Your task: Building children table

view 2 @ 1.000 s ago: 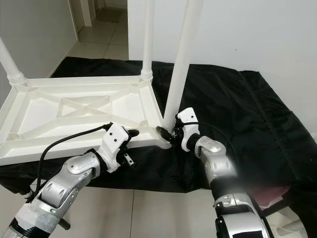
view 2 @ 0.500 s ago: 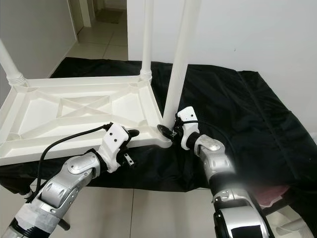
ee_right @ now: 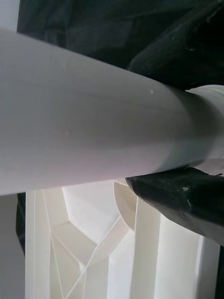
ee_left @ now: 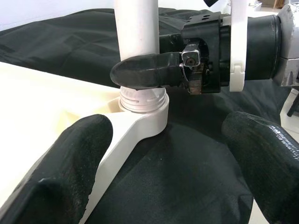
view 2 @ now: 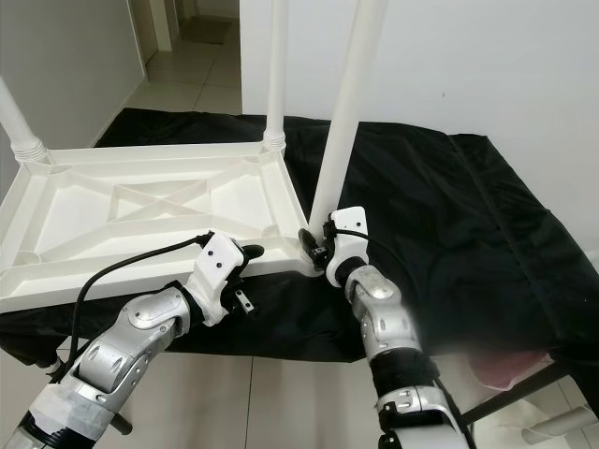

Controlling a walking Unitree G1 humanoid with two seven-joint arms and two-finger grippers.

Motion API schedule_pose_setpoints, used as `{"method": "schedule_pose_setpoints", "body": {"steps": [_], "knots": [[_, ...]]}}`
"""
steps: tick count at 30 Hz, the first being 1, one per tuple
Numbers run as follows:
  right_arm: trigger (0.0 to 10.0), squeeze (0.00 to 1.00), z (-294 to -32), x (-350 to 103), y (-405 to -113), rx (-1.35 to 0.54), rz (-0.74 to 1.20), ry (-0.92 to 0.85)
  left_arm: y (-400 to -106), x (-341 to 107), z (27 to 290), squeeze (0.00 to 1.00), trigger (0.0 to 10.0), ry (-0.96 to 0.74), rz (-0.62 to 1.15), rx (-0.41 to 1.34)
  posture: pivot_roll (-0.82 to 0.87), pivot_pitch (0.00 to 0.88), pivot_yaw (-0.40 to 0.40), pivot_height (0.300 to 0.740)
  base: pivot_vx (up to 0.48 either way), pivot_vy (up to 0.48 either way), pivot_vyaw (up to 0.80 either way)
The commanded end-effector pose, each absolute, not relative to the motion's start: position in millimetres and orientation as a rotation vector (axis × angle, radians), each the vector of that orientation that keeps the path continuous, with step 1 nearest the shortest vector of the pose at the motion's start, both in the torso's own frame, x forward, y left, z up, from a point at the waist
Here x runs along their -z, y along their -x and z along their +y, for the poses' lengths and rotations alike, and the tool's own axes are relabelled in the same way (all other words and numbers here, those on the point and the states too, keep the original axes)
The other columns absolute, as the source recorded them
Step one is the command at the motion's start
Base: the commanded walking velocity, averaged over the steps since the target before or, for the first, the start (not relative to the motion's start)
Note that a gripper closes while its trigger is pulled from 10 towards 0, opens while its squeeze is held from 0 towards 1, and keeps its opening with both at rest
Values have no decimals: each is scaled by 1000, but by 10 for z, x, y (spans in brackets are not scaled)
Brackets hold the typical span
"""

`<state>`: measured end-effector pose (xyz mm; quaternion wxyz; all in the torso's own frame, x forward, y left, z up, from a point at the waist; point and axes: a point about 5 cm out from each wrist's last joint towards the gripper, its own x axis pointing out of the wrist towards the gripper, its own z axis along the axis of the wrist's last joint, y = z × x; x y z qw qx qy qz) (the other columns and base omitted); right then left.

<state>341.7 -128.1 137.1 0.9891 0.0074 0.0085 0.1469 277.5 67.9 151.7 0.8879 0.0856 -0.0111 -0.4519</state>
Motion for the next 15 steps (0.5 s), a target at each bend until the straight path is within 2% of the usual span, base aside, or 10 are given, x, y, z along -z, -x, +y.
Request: {"method": "schedule_pose_setpoints", "body": {"steps": [1,8,14,15], "knots": [[10000,0,-1295,-1349,-3382,-182,25,-35,-2749,-1500,640,0,10000,-188,-13,1017,26,0,-50,740,0,0,0],[10000,0,-1193,-1312,-3290,37,48,-92,-2737,-1489,638,0,10000,-188,-12,1017,34,0,-57,740,0,0,0],[10000,0,-1061,-1344,-3261,20,46,-122,-2728,-1485,642,0,10000,-181,-11,1013,37,0,-55,740,0,0,0],[10000,27,-1057,-1403,-3277,-19,17,-128,-2729,-1483,644,0,10000,-183,-10,1014,37,0,-55,740,0,0,0]]}}
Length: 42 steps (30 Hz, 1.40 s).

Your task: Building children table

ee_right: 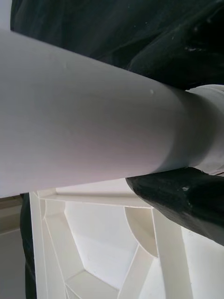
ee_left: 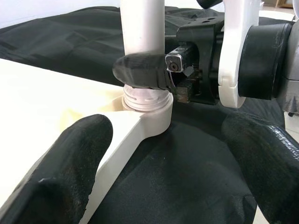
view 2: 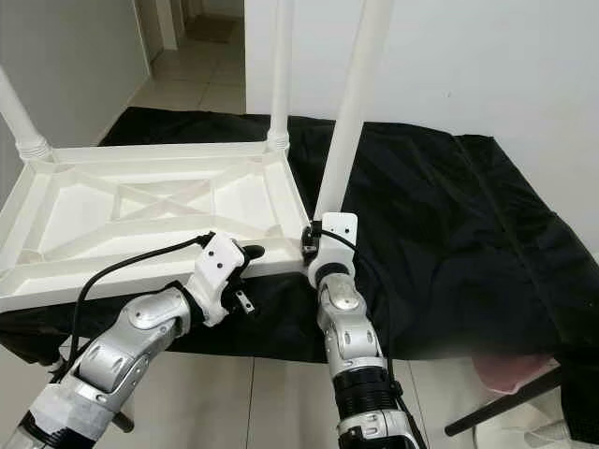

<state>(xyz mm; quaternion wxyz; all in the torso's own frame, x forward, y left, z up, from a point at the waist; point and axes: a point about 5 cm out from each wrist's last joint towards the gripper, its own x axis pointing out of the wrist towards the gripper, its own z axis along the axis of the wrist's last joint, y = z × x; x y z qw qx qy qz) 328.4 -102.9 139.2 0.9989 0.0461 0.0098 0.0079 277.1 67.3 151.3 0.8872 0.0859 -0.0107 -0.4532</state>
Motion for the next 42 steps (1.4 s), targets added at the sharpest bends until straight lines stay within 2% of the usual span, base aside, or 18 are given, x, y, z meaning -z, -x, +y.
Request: {"method": "schedule_pose_setpoints", "body": {"steps": [1,2,14,15,16,17,21,23,26,37,42], "knots": [[10000,27,-1057,-1403,-3277,-19,17,-128,-2729,-1483,644,0,10000,-183,-10,1014,37,0,-55,740,0,0,0],[10000,1000,-1079,-1422,-3284,-35,7,-136,-2735,-1486,646,0,10000,-185,-10,1014,37,0,-54,740,0,0,0],[10000,1000,-1224,-1461,-3313,-102,-16,-123,-2739,-1497,661,0,10000,-188,-13,1007,40,0,-54,740,0,0,0],[10000,776,-1258,-1456,-3324,-132,-12,-117,-2741,-1500,663,0,10000,-186,-13,1004,40,0,-54,740,0,0,0],[10000,776,-1258,-1456,-3324,-132,-12,-117,-2741,-1500,663,0,10000,-186,-13,1004,40,0,-54,740,0,0,0],[10000,0,-1294,-1448,-3338,-170,-7,-108,-2742,-1503,665,0,10000,-186,-13,1002,39,2,-53,740,0,0,0],[10000,0,-1375,-1435,-3361,-284,-13,-67,-2741,-1501,667,0,10000,-181,-12,996,32,6,-50,740,0,0,0],[10000,0,-1375,-1435,-3361,-284,-13,-67,-2741,-1501,667,0,10000,-181,-12,996,32,6,-50,740,0,0,0],[10000,0,-1501,-1441,-3411,-383,-21,16,-2745,-1497,656,0,10000,-177,-12,995,26,8,-51,740,0,0,0],[10000,0,-1492,-1430,-3481,-609,5,125,-2752,-1505,634,0,10000,-181,-15,1002,30,7,-47,740,0,0,0],[10000,0,-1485,-1416,-3491,-634,11,139,-2748,-1504,633,0,10000,-182,-14,1003,34,10,-46,740,0,0,0]]}}
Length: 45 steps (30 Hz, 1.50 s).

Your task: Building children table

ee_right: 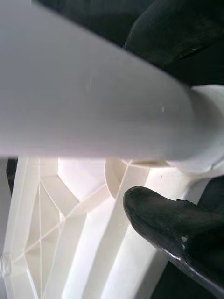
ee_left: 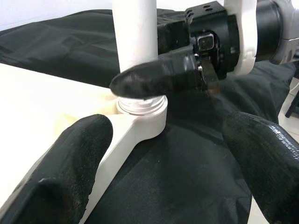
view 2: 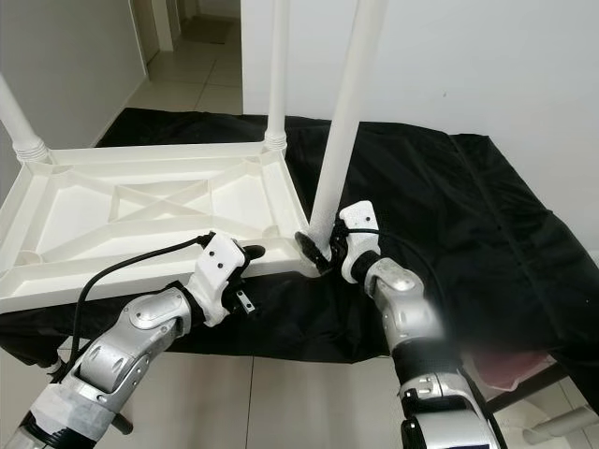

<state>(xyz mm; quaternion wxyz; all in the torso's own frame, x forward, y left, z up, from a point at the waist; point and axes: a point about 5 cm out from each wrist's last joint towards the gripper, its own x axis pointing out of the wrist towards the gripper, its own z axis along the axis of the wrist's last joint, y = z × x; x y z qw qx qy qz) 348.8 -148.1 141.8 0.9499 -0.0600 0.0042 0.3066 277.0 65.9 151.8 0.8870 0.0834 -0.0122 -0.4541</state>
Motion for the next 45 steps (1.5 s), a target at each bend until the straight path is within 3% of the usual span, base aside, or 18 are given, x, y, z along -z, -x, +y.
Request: {"method": "schedule_pose_setpoints", "body": {"steps": [1,6,7,9,10,12,13,24,25,26,27,42,45], "knots": [[10000,0,-1489,-1406,-3503,-644,17,142,-2743,-1502,634,0,10000,-183,-13,1004,37,9,-46,740,0,0,0],[9961,0,-1511,-1379,-3549,-663,31,151,-2734,-1498,639,0,10000,-184,-9,1004,41,12,-48,740,0,0,0],[7725,0,-1515,-1379,-3571,-672,33,159,-2732,-1498,638,0,10000,-184,-9,1005,42,11,-49,740,0,0,0],[7725,0,-1517,-1381,-3584,-678,34,164,-2732,-1498,637,0,10000,-184,-9,1004,42,12,-48,740,0,0,0],[980,0,-1501,-1389,-3601,-689,35,164,-2731,-1499,633,0,10000,-184,-10,1005,44,10,-50,740,0,0,0],[980,0,-1501,-1389,-3601,-689,35,164,-2731,-1499,633,0,10000,-184,-10,1005,44,10,-50,740,0,0,0],[0,0,-1488,-1390,-3617,-697,37,165,-2731,-1499,631,0,10000,-184,-10,1005,45,10,-51,740,0,0,0],[0,0,-1490,-1305,-3606,-708,64,133,-2721,-1495,637,0,10000,-181,-11,995,53,8,-62,740,0,0,0],[7333,0,-1492,-1307,-3604,-703,61,117,-2722,-1496,636,0,10000,-181,-12,995,52,7,-63,740,0,0,0],[7333,0,-1492,-1307,-3604,-703,61,117,-2722,-1496,636,0,10000,-181,-12,995,52,7,-63,740,0,0,0],[10000,0,-1497,-1310,-3609,-691,54,101,-2725,-1498,636,0,10000,-181,-13,995,51,6,-62,740,0,0,0],[10000,0,-1398,-1258,-3608,-374,70,-28,-2745,-1498,647,0,10000,-186,-13,996,43,3,-60,740,0,0,0],[10000,0,-1291,-1228,-3552,-218,76,-51,-2744,-1497,653,0,10000,-188,-13,999,47,2,-58,740,0,0,0]]}}
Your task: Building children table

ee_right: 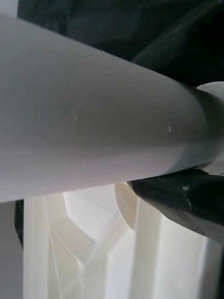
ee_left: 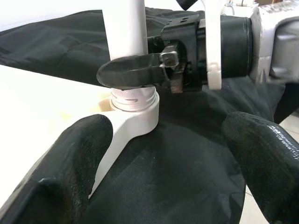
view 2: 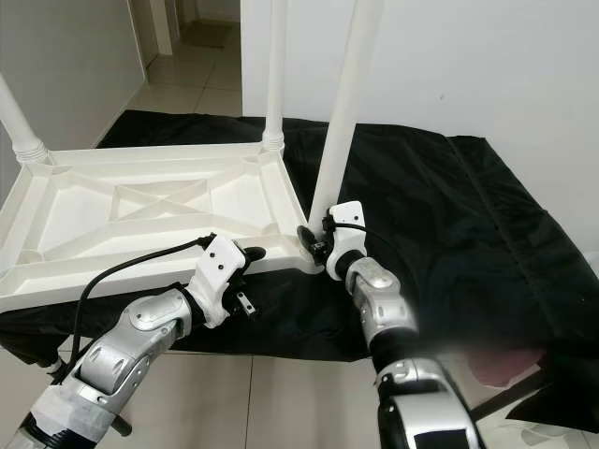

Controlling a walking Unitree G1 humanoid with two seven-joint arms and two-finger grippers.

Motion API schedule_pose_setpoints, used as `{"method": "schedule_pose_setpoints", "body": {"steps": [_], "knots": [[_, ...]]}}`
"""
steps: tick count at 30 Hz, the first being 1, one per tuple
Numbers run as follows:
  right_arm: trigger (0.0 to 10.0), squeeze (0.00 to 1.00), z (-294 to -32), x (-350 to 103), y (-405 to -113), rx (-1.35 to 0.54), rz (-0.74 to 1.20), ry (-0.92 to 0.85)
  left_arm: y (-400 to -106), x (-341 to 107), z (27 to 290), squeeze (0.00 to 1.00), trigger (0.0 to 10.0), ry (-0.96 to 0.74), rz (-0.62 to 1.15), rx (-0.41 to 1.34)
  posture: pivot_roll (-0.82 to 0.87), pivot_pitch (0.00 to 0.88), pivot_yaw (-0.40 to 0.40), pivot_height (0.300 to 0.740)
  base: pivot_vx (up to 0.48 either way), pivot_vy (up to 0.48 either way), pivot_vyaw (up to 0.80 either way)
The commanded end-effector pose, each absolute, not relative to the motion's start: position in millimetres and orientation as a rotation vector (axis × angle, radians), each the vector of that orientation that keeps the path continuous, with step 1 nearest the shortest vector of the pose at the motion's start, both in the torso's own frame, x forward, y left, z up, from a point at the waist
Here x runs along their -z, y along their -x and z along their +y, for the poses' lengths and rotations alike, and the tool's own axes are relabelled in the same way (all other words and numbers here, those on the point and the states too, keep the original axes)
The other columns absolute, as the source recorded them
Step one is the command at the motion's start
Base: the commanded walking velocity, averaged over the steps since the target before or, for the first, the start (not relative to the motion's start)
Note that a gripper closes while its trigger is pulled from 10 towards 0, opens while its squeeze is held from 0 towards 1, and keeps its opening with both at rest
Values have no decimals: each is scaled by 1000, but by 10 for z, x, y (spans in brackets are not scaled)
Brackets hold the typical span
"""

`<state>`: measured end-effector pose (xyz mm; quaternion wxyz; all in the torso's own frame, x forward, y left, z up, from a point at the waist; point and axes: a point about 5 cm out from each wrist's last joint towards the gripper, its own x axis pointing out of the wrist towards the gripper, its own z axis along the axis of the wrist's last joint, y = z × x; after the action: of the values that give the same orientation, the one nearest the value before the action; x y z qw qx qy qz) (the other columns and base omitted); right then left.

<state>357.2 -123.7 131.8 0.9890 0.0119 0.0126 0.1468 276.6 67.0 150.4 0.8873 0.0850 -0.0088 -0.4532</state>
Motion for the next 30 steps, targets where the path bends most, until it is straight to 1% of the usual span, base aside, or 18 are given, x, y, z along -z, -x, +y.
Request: {"method": "schedule_pose_setpoints", "body": {"steps": [1,2,3,4,5,6,7,8,9,10,11,13,19,20,25,26,30], "knots": [[10000,0,-1270,-1222,-3535,-181,74,-53,-2743,-1496,655,0,10000,-188,-12,1000,47,2,-58,740,0,0,0],[10000,0,-1270,-1222,-3535,-181,74,-53,-2743,-1496,655,0,10000,-188,-12,1000,47,2,-58,740,0,0,0],[10000,0,-1223,-1206,-3508,-87,77,-74,-2740,-1495,657,0,10000,-188,-11,1000,51,3,-57,740,0,0,0],[10000,0,-1223,-1206,-3508,-87,77,-74,-2740,-1495,657,0,10000,-188,-11,1000,51,3,-57,740,0,0,0],[10000,0,-1200,-1201,-3496,-28,78,-90,-2737,-1494,655,0,10000,-188,-11,999,53,3,-58,740,0,0,0],[10000,0,-1200,-1201,-3496,-28,78,-90,-2737,-1494,655,0,10000,-188,-11,999,53,3,-58,740,0,0,0],[10000,0,-1171,-1214,-3486,36,70,-109,-2734,-1492,656,0,10000,-187,-10,998,58,5,-55,740,0,0,0],[10000,0,-1171,-1214,-3486,36,70,-109,-2734,-1492,656,0,10000,-187,-10,998,58,5,-55,740,0,0,0],[10000,0,-1153,-1225,-3480,76,64,-122,-2732,-1490,656,0,10000,-186,-10,997,58,5,-55,740,0,0,0],[10000,0,-1117,-1238,-3474,94,63,-155,-2729,-1486,659,0,10000,-184,-8,997,57,8,-49,740,0,0,0],[10000,0,-1117,-1238,-3474,94,63,-155,-2729,-1486,659,0,10000,-184,-8,997,57,8,-49,740,0,0,0],[10000,0,-1038,-1304,-3472,70,40,-161,-2717,-1468,661,0,10000,-183,-1,998,57,5,-44,740,0,0,0],[10000,0,-1022,-1325,-3453,55,27,-152,-2719,-1463,664,0,10000,-185,1,998,61,1,-42,740,0,0,0],[10000,1000,-1022,-1335,-3444,48,18,-161,-2727,-1470,668,0,10000,-184,-1,996,61,1,-42,740,0,0,0],[10000,1000,-1030,-1371,-3431,41,-5,-168,-2734,-1477,665,0,10000,-182,-4,995,62,0,-41,740,0,0,0],[10000,1000,-1083,-1376,-3425,42,-20,-154,-2734,-1477,654,0,10000,-180,-6,995,62,0,-43,740,0,0,0],[10000,1000,-1109,-1372,-3422,50,-21,-139,-2734,-1477,651,0,10000,-179,-7,994,62,0,-43,740,0,0,0]]}}
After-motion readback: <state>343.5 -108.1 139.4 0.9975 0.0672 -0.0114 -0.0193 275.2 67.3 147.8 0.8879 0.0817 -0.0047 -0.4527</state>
